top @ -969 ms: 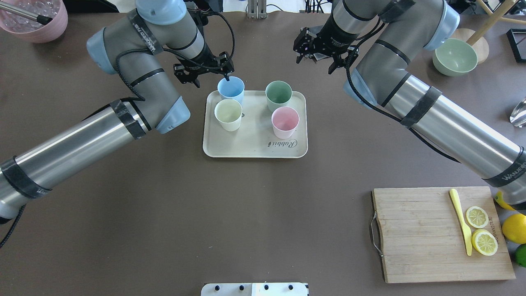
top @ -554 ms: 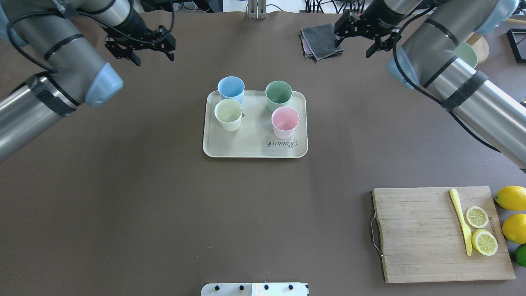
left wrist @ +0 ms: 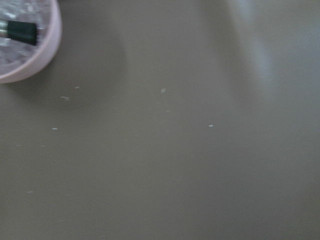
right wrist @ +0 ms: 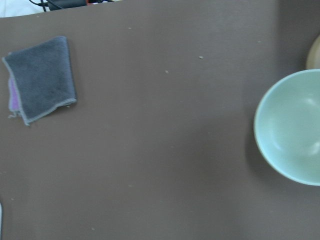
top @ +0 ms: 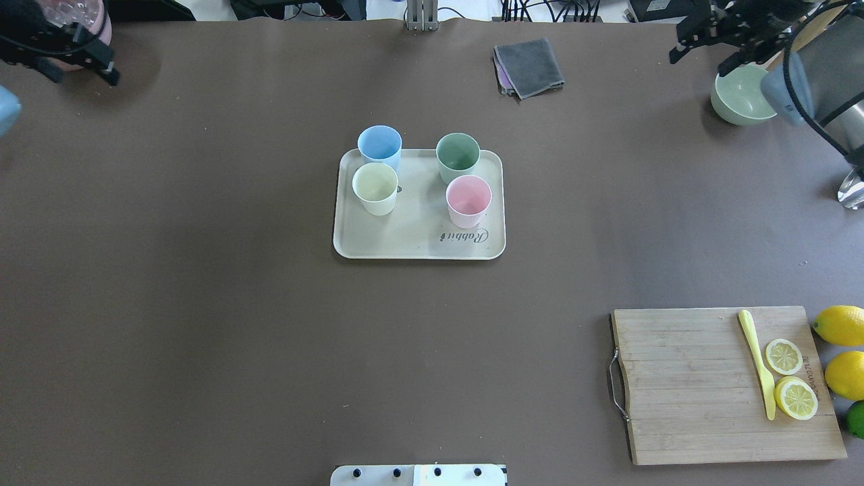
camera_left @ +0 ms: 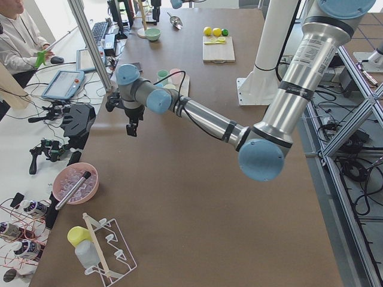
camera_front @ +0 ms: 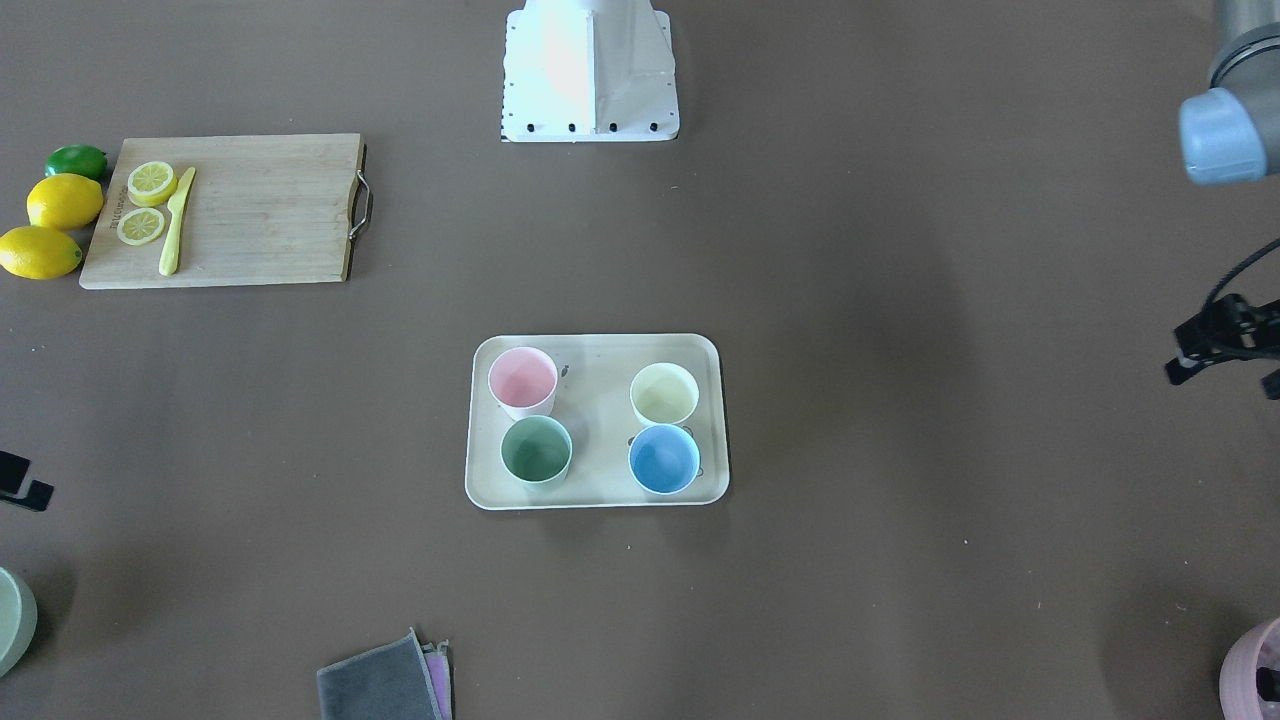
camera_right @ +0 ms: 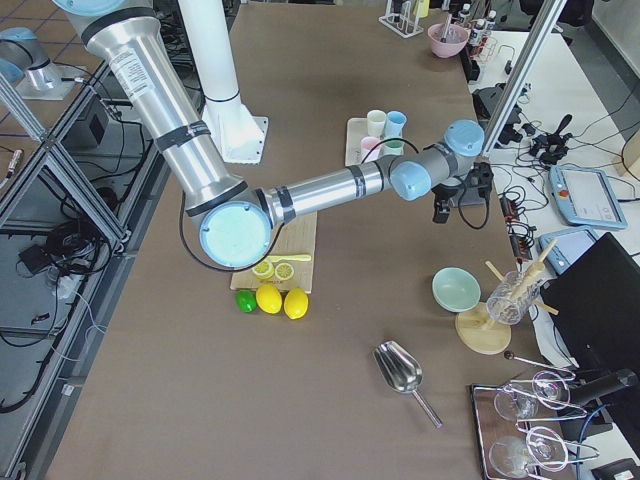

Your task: Place all cups on tray

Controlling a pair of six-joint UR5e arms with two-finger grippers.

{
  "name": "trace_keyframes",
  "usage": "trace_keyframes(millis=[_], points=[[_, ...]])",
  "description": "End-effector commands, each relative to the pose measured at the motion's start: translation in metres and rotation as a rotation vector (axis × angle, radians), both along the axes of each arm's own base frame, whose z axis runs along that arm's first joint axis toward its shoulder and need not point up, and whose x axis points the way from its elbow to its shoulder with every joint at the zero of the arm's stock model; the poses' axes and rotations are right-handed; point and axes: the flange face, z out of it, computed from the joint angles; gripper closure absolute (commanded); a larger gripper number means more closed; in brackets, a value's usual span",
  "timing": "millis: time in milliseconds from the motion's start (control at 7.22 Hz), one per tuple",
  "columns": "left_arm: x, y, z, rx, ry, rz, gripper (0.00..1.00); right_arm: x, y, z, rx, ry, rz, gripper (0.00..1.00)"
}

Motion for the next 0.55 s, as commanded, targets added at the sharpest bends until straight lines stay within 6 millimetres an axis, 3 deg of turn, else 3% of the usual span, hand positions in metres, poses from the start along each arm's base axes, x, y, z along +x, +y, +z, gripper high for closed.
trace_keyframes(millis=[0,277,415], points=[[-0.073,0.04,0.055,0.025,0.008,0.002,0.03,0.078,0.056,0.09,0.067,0.054,-0.055,0.0],[-0.077,0.09,0.073,0.007,-0.005,-0.003,0.03,0.104,0.111,0.124,0.056,0.064,-0.051,0.0],[-0.077,0.092,0.071,0.012,-0.004,-0.004,0.03,0.109,0.114,0.123,0.063,0.065,-0.046,0.0]])
